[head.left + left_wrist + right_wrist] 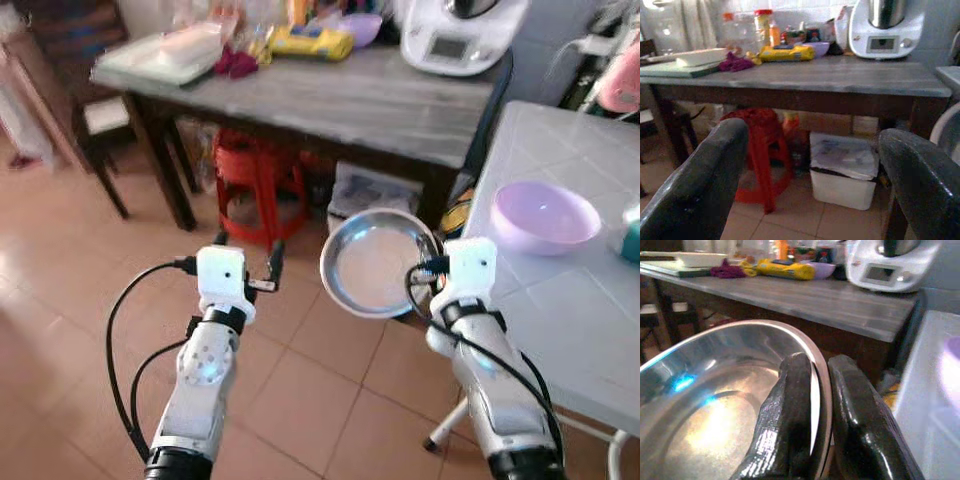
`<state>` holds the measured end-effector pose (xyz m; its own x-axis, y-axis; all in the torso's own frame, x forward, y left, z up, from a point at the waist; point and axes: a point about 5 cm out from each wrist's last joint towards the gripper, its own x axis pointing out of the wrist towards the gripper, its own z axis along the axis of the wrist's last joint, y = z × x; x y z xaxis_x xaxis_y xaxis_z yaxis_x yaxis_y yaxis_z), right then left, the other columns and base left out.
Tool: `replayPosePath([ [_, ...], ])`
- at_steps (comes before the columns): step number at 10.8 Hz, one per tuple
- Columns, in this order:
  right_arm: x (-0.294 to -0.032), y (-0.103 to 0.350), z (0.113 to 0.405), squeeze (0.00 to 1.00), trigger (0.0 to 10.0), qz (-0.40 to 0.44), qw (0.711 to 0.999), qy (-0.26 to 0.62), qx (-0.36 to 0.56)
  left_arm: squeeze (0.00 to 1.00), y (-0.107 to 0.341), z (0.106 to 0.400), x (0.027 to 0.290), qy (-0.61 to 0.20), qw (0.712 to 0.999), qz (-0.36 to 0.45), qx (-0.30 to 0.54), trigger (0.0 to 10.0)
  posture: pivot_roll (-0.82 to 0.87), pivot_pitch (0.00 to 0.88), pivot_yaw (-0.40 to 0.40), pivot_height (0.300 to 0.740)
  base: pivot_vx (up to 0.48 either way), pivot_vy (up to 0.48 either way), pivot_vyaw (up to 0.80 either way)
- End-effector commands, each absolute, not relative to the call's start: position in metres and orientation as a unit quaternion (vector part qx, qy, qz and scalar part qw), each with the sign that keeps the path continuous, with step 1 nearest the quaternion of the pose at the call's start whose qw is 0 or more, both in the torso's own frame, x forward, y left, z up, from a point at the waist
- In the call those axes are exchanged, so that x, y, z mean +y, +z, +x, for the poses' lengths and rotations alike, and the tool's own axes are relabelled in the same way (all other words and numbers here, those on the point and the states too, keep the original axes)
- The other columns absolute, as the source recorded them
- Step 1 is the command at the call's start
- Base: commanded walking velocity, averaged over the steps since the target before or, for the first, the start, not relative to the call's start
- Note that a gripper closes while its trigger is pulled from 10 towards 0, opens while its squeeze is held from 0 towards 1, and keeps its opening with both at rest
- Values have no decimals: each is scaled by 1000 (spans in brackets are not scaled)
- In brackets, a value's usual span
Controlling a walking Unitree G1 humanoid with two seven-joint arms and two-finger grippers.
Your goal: Setting the table
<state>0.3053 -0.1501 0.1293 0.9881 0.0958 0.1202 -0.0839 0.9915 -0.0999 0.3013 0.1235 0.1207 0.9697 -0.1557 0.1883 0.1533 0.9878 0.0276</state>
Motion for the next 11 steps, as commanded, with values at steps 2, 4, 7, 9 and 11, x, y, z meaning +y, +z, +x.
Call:
replayPosePath([
  [2, -149, 140, 302, 0, 10000, -38, 995, 37, -84, 0, 121, 302, 123, -89, 992, 11, -94, 10000, -113, 130, 50, 740, 396, 0, 534],
  [4, -146, 137, 300, 0, 10000, -43, 995, 54, -77, 0, 118, 302, 127, -80, 993, 7, -87, 10000, -111, 149, 50, 740, 405, 0, 553],
  [7, -147, 135, 298, 0, 10000, -43, 995, 46, -72, 0, 117, 299, 125, -88, 993, 7, -84, 10000, -108, 151, 58, 740, 404, 0, 673],
  [9, -148, 134, 298, 0, 10000, -37, 996, 43, -68, 0, 117, 300, 124, -92, 992, 5, -82, 10000, -105, 149, 67, 740, 379, 157, 278],
  [11, -147, 132, 297, 0, 10000, -36, 996, 42, -65, 0, 116, 300, 125, -95, 992, 6, -80, 10000, -107, 150, 70, 740, 306, 369, 0],
])
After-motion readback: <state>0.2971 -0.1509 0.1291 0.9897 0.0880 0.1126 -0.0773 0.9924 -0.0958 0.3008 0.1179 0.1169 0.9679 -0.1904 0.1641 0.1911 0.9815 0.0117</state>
